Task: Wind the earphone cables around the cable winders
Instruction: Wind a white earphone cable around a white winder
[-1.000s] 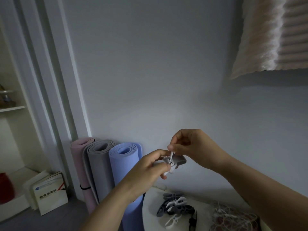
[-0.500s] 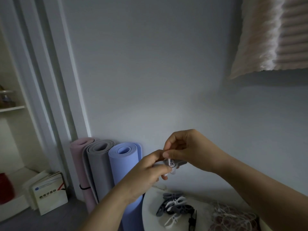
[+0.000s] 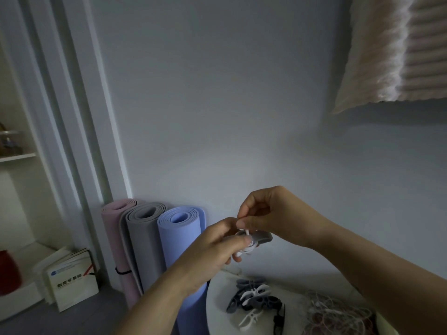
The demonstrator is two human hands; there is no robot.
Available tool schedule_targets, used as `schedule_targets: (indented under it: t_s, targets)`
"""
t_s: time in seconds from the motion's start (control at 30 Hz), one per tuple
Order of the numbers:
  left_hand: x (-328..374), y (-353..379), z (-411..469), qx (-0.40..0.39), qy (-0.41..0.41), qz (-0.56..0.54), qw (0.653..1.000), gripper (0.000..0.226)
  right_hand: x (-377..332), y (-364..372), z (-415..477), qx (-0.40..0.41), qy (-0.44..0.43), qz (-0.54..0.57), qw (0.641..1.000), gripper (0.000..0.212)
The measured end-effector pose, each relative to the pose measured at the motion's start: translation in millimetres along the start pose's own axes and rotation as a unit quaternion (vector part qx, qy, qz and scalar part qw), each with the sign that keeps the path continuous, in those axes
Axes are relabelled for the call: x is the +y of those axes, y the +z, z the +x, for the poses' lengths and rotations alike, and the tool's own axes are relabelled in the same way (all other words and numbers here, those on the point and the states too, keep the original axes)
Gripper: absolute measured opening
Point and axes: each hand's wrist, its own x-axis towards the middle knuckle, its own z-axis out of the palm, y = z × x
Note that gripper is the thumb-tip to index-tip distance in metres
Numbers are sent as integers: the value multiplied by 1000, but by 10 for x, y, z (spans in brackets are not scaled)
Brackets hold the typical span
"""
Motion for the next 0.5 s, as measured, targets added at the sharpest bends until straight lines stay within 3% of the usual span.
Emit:
schedule_targets:
  t_s: [0.13,0.33,0.43,0.5]
  targets:
    - [-60,12,12,-9,3,-40,999,29,-7,15,-21,-6,-10,6,1000,9]
    - [-45,30,46,6,15,-27,999,4,47,53,-45,17,-20,7,1000,8]
    - [-16,48,68,23,21,-13,999,6,60,70,-56,26,-31,-9,999,8]
    - [-26,51,72,24,22,-11,999,20,65,79,-69,30,-35,-13,999,8]
